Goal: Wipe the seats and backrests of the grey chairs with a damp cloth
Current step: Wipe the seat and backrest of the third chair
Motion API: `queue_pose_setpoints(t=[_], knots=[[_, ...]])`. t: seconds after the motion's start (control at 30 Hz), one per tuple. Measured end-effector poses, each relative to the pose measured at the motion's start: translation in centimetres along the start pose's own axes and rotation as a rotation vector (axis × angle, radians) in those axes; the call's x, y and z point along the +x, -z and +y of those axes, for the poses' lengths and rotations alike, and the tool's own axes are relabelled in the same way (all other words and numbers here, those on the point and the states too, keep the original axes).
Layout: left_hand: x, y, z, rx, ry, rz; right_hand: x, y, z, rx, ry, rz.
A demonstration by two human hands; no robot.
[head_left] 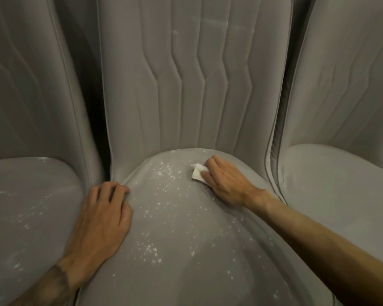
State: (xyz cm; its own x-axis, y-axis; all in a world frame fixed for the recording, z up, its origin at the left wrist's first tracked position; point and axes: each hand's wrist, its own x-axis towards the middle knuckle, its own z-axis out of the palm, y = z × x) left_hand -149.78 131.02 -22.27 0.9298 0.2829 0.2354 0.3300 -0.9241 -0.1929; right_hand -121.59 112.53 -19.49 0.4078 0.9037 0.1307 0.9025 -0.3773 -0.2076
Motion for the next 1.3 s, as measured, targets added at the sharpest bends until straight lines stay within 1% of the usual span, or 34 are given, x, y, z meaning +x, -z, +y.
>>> queue_pose_setpoints(t=[0.07, 0.2, 0.27, 0.37, 0.47, 0.53, 0.63, 0.67, 0.73, 0.8, 0.87, 0.93, 1.0, 1.03, 1.1, 1.17, 1.23, 1.3], knots=[[0.0, -0.1, -0.1, -0.007, 0.004, 0.005, 0.5, 0.4, 0.8, -0.018, -0.036, 0.040], [0.0, -0.5, 0.0, 0.019, -0.035, 0.049, 0.9, 1.0, 3.7, -0.160, -0.275, 0.053], [0.1, -0.6, -0.1, 0.027, -0.045, 0.079, 1.0, 1.0, 4.0, -0.173, -0.314, 0.095], [-0.1, -0.6, -0.2, 0.032, -0.056, 0.071, 0.8, 0.4, 2.5, -0.161, -0.235, 0.137], [-0.1, -0.2, 0.1, -0.001, -0.004, 0.054, 0.4, 0.3, 1.1, -0.102, -0.090, 0.102], [0.0, 0.2, 0.2, -0.052, 0.059, 0.030, 0.6, 1.0, 0.6, -0.028, -0.029, 0.097], [0.1, 0.7, 0.4, -0.031, 0.056, -0.078, 1.1, 2.4, 0.7, 0.159, -0.054, 0.175], [0.1, 0.8, 0.4, -0.026, 0.051, -0.108, 1.2, 2.6, 0.8, 0.160, -0.058, 0.173], [0.0, 1.0, 0.3, -0.052, 0.092, -0.168, 1.0, 2.6, 1.5, 0.045, -0.037, 0.145], [0.1, 1.2, 0.4, -0.103, 0.162, -0.176, 0.6, 2.5, 2.2, -0.010, -0.026, 0.212], [0.2, 1.2, 0.5, -0.173, 0.202, -0.143, 0.5, 2.5, 2.6, 0.010, -0.072, 0.294], [0.3, 1.0, 0.6, -0.255, 0.242, -0.052, 0.4, 2.3, 2.6, 0.029, -0.120, 0.262], [0.3, 0.8, 0.6, -0.310, 0.266, 0.046, 0.0, 2.1, 2.0, 0.039, -0.055, 0.196], [0.2, 0.8, 0.6, -0.311, 0.273, 0.047, -0.3, 2.0, 1.4, 0.049, 0.002, 0.168], [0.1, 0.6, 0.4, -0.259, 0.241, -0.025, -1.2, 1.7, 0.2, 0.061, 0.106, 0.111], [0.1, 0.5, 0.3, -0.190, 0.197, -0.125, -1.9, 1.2, -0.7, 0.032, 0.155, 0.072], [0.1, 0.6, 0.1, -0.189, 0.206, -0.163, -1.7, 1.4, -0.7, 0.007, 0.124, 0.071], [0.1, 0.8, 0.2, -0.147, 0.174, -0.181, -1.1, 2.0, -0.6, 0.000, 0.101, 0.057]])
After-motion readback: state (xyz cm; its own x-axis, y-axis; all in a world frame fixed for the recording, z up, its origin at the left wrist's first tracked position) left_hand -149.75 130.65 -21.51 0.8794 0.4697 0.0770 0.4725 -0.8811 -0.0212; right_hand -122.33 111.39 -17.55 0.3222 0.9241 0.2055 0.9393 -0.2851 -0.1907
